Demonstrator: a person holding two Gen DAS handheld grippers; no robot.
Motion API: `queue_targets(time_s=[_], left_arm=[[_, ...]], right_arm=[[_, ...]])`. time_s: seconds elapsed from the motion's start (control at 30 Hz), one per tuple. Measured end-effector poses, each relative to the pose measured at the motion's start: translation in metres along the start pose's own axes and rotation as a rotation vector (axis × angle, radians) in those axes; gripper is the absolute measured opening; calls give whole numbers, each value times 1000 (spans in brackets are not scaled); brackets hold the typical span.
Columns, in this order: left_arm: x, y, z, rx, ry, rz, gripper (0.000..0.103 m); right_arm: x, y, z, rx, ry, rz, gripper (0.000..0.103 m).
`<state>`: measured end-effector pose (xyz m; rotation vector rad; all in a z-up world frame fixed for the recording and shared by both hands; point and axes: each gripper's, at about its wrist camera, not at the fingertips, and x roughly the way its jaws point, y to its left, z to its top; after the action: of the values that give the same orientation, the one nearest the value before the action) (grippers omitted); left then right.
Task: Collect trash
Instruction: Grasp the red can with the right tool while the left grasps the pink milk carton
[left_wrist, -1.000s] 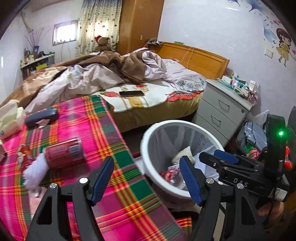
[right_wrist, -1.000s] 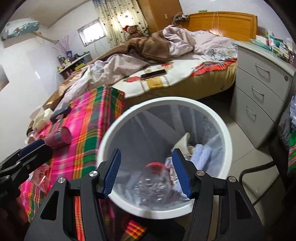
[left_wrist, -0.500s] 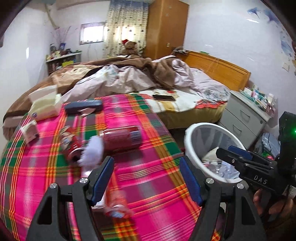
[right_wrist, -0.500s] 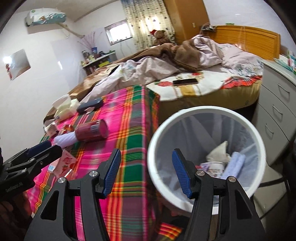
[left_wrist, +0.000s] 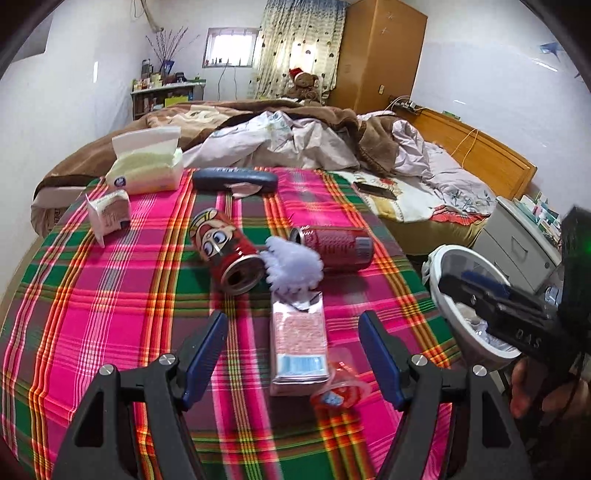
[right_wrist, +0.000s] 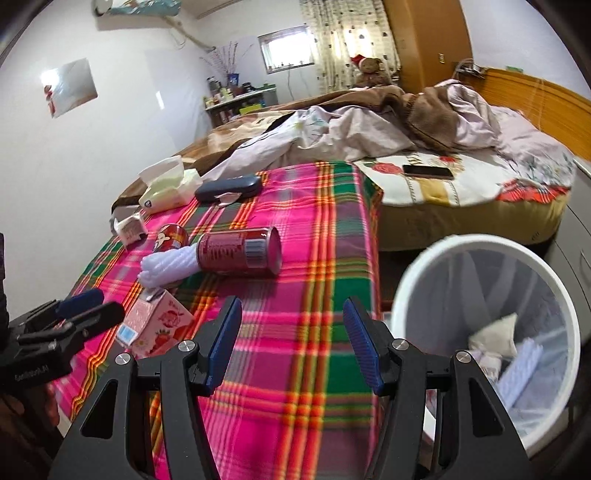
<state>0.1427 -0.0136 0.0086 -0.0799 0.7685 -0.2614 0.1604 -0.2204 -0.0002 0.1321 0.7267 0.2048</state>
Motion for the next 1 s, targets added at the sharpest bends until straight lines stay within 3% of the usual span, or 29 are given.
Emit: queue_targets(time_s=[0.2, 0.67, 0.8, 1.0], left_arm=[[17, 4, -3, -21, 50, -43, 75], [41, 15, -1, -22, 105, -3, 75], [50, 20, -2, -30, 145, -11, 75], [51, 28, 0, -40, 142, 13, 75]], right_arm=[[25, 14, 15, -89, 13, 29, 59], [69, 40, 51, -283, 28, 182, 59], [85, 47, 59, -334, 75, 209, 59], [93, 49, 56, -402, 152, 257, 62]])
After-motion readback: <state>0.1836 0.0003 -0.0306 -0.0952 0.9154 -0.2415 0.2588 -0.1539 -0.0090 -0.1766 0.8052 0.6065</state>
